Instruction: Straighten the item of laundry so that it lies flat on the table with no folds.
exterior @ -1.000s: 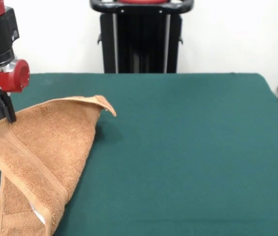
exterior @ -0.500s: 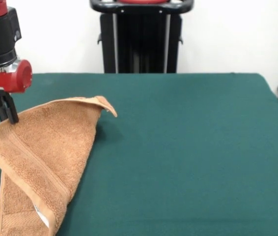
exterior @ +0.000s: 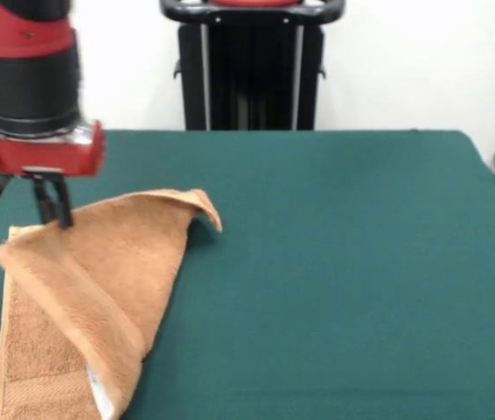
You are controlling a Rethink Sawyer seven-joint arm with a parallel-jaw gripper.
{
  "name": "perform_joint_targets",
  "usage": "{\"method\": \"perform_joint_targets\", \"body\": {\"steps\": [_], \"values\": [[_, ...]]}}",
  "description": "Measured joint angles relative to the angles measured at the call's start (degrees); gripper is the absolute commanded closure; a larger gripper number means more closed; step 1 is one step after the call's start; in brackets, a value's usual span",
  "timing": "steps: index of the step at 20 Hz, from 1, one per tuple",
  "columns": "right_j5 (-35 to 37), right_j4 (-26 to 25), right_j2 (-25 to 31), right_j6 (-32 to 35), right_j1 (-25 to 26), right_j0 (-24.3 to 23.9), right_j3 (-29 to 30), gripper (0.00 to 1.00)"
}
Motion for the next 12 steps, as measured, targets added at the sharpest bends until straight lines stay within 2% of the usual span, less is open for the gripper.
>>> {"method": "perform_joint_targets", "body": {"steps": [1, 4, 8, 12], "values": [[-0.01, -0.75, -0.16, 0.00, 0.07, 2.21, 0.01, 1.00], [-0.22, -1.02, -0.15, 0.00, 0.11, 4.62, 0.01, 1.00], [-1.13, -1.12, -0.16, 0.00, 0.13, 7.18, 0.01, 1.00], [-1.65, -1.14, -0.16, 0.00, 0.17, 7.81, 0.01, 1.00]]}}
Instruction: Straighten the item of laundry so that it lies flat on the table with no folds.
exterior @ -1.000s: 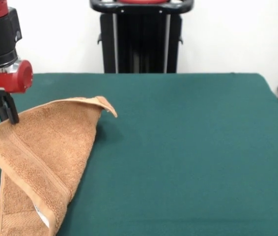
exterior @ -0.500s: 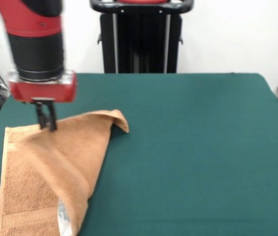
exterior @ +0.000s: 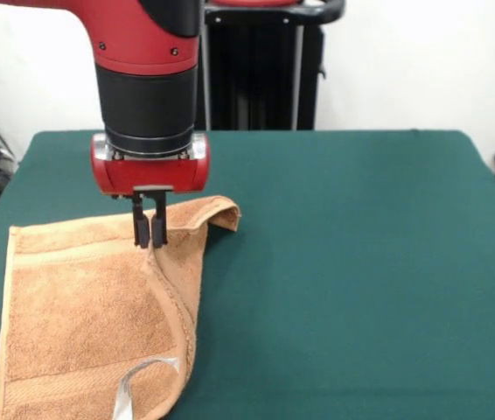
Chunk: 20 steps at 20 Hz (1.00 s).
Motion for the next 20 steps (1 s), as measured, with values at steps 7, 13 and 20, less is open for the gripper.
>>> {"method": "perform_joint_targets", "body": {"steps": [7, 13, 20], "values": [[-0.27, -0.13, -0.80, 0.00, 0.03, -0.07, -0.01, 1.00], [-0.27, -0.24, -1.35, 0.00, 0.03, -0.12, -0.01, 1.00], [-0.88, -0.37, -2.97, 0.00, 0.27, 0.67, -0.64, 1.00]]}}
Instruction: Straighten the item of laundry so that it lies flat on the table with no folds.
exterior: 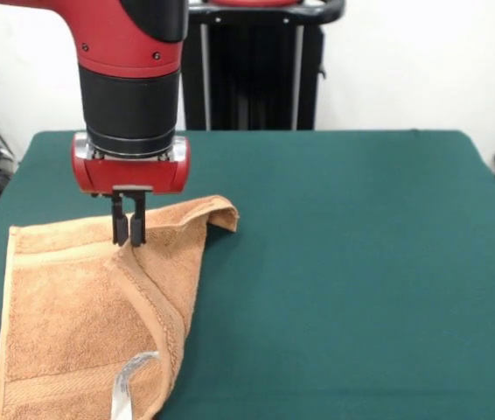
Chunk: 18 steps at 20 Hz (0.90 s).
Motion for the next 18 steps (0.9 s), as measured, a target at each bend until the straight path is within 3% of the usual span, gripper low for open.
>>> {"method": "perform_joint_targets", "body": {"steps": [18], "values": [[-2.10, -0.05, -4.79, 0.24, 4.76, 7.09, -5.74, 1.00]]}}
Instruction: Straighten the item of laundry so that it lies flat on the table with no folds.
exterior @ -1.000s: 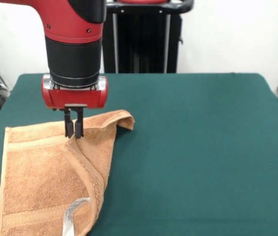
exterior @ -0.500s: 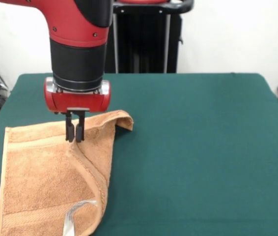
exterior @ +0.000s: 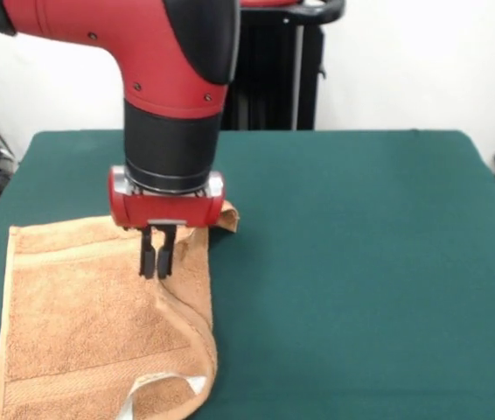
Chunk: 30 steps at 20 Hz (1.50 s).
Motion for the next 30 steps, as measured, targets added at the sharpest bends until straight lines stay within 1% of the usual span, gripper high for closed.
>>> {"method": "perform_joint_targets", "body": {"steps": [1, 8, 12, 15, 21, 30], "values": [[-0.46, 0.02, -0.55, 0.00, 0.78, 0.92, -0.90, 1.00], [-1.29, 0.74, -2.11, 0.00, 3.96, 3.50, -3.77, 1.00], [-1.28, 2.80, -2.61, 0.31, 6.45, 5.04, -5.73, 1.00], [-1.28, 3.87, -3.03, 0.63, 7.31, 5.83, -6.54, 1.00], [-1.27, 7.27, -4.99, 0.89, 9.89, 8.97, -9.15, 1.00], [-1.25, 10.19, -6.98, 0.89, 12.12, 11.77, -11.32, 1.00]]}}
